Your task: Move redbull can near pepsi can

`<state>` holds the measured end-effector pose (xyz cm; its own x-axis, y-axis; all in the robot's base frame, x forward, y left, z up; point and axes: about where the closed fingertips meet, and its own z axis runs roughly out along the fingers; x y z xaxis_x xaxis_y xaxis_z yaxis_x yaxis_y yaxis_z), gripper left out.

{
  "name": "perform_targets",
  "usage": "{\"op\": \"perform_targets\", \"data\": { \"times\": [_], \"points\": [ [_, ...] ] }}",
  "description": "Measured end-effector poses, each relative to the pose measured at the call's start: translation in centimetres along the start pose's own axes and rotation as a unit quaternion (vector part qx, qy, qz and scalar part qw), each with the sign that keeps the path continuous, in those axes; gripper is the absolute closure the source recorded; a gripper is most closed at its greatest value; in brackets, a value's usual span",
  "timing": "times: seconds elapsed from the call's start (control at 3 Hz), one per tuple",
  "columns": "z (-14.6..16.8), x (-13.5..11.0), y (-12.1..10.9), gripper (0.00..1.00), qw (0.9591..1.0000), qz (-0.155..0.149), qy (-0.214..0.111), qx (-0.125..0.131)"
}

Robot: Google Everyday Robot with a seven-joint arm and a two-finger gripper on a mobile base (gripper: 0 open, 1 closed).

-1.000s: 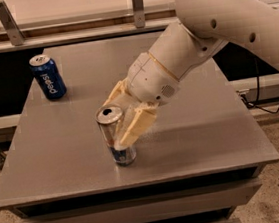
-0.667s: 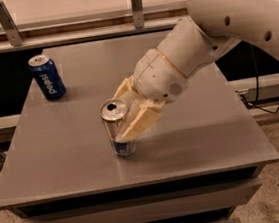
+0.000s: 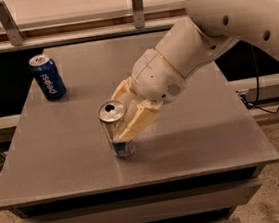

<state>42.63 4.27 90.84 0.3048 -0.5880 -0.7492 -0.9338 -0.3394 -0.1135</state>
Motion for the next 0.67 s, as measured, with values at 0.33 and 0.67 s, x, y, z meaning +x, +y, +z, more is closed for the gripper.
{"op": "perform_targets", "data": {
  "times": [0.33,0.67],
  "points": [
    [-0.5,-1.2,-2.5,1.00,0.9994,-0.027,0.012,0.019],
    [-1.4,-2.0,-7.0,1.00,0.9979,-0.044,0.035,0.034]
  ]
}}
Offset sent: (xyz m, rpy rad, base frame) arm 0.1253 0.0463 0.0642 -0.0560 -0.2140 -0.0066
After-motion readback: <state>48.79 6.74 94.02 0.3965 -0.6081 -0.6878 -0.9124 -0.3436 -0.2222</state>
